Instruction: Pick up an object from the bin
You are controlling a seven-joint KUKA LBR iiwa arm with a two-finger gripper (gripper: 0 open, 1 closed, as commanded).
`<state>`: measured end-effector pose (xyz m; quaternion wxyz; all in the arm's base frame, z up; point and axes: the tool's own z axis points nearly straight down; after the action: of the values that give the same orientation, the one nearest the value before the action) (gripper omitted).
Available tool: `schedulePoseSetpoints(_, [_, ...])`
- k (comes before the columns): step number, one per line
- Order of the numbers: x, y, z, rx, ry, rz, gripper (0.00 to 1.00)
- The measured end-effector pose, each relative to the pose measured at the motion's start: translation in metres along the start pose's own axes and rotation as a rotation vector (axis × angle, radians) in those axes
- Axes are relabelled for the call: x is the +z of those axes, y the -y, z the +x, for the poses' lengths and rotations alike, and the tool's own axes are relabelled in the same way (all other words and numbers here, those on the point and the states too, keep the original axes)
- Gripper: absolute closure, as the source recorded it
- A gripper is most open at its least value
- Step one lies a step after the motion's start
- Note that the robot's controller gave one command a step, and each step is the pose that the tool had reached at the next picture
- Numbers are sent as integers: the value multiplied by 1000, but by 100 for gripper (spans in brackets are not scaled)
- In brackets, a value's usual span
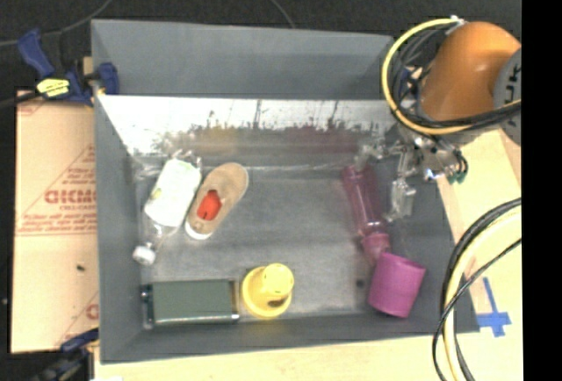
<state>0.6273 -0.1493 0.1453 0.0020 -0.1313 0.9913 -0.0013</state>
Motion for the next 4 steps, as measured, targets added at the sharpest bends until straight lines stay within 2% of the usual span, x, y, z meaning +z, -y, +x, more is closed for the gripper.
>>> schedulePoseSetpoints(1, [16,5,-2,-190,2,2,0])
schedulePoseSetpoints(2, [-1,8,-15,-871,3,2,0])
schedulePoseSetpoints(3, [67,2,-27,-648,22,-4,0])
schedulePoseSetpoints(4, [71,-2,-30,-1212,41,-22,100])
